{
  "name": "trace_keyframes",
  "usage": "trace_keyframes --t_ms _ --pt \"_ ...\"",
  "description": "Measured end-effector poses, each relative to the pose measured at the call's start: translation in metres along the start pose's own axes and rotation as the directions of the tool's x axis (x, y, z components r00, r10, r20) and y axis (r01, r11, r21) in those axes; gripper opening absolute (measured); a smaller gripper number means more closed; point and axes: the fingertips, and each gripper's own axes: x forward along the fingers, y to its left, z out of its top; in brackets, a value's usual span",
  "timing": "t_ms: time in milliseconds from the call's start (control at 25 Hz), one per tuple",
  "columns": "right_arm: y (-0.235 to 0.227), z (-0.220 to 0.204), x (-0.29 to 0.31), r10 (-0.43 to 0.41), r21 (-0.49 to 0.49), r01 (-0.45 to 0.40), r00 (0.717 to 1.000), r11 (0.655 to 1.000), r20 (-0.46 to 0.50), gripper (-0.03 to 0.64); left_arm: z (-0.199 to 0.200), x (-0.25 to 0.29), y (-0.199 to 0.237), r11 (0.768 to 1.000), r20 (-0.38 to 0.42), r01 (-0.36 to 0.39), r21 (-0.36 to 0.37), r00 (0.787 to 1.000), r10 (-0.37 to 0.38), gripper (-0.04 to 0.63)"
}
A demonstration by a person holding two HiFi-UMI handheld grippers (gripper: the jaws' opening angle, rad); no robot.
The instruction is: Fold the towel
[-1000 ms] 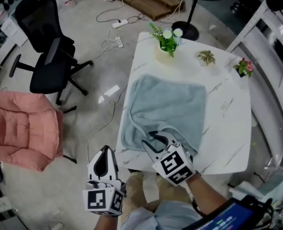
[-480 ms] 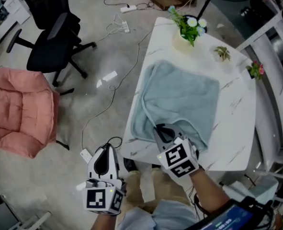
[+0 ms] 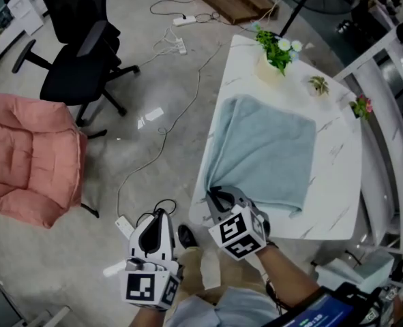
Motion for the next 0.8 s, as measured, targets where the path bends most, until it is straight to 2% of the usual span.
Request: trace_keyframes --t_ms 120,200,240,280,360,440,600,800 --pt "0.001 -0.005 0.016 0.007 0.023 -0.008 1.000 1.000 0.014 0.035 -0.008 -0.001 0.002 1.000 -0.008 0.010 -0.012 1.000 -0.010 0.006" --pt "0.006 -0.002 0.016 0.058 0.069 -0.060 0.998 0.996 0.024 0.048 -0.009 0.000 -0.004 1.000 -0.016 0.019 -0.020 1.000 -0.019 0.008" --pt "0.010 0.001 0.011 0.095 0.090 -0.097 0.995 0.991 0.029 0.121 -0.007 0.000 -0.009 0.999 -0.019 0.024 -0.022 1.000 -0.024 0.008" --pt "0.013 0.007 0.001 0.126 0.108 -0.130 0.991 0.986 0.042 0.164 -0.003 -0.001 -0.016 0.999 -0.020 0.033 -0.023 0.999 -0.033 0.006" --pt "0.010 0.022 -0.026 0.147 0.131 -0.157 0.986 0.979 0.085 0.167 0.006 0.000 -0.034 0.998 -0.011 0.065 -0.022 0.998 -0.065 0.006" --pt "-0.008 0.040 -0.054 0.132 0.140 -0.150 0.983 0.979 0.131 0.167 0.018 0.006 -0.056 0.994 0.003 0.111 -0.019 0.994 -0.111 0.006" --pt "-0.055 0.069 -0.094 0.137 0.083 -0.154 0.973 0.985 0.184 0.166 0.038 0.026 -0.095 0.984 0.041 0.176 0.001 0.984 -0.176 0.006" --pt "-0.121 0.088 -0.119 0.128 -0.026 -0.126 0.967 0.992 0.221 0.161 0.036 0.053 -0.122 0.986 0.043 0.164 -0.010 0.986 -0.164 0.008"
